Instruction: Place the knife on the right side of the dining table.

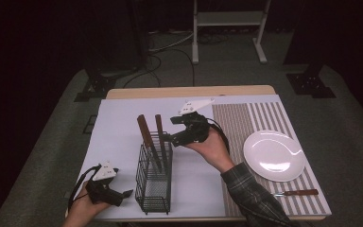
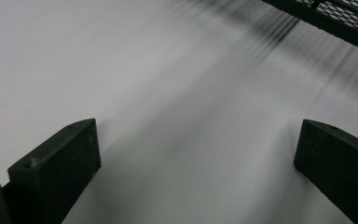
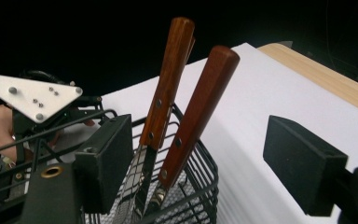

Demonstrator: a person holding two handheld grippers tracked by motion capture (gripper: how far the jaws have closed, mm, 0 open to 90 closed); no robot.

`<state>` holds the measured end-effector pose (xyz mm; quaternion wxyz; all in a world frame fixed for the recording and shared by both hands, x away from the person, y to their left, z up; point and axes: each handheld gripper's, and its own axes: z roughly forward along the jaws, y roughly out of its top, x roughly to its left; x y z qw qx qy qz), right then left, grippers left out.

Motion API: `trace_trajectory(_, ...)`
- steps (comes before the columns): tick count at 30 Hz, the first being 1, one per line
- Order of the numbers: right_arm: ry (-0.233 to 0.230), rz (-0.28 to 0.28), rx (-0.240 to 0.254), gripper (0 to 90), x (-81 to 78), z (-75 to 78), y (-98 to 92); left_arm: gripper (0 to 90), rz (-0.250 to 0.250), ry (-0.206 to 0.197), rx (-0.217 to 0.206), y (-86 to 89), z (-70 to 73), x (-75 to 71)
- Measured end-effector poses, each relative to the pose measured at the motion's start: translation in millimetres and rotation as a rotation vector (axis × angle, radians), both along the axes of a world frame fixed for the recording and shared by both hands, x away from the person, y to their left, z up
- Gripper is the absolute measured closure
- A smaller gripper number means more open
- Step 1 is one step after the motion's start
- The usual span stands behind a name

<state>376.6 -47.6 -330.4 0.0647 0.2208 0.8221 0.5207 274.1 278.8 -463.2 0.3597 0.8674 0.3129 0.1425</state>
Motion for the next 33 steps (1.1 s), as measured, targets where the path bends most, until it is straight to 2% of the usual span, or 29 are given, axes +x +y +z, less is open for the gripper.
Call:
trace_trajectory(17, -0.011, 0.008, 0.003, 38.2, 14.0, 5.3, 20.4, 0.0, -0.002, 0.001, 0.003, 0.2, 0.2, 0.1)
trace_trajectory(24, 0.000, 0.002, 0.015, 49.8, 21.0, 5.1, 26.0, 0.0, -0.001, 0.000, 0.003, 0.2, 0.2, 0.0)
trace_trajectory(33, 0.010, 0.004, 0.001, 60.7, 25.5, 3.9, 28.0, 0.0, -0.001, 0.000, 0.003, 0.2, 0.1, 0.1)
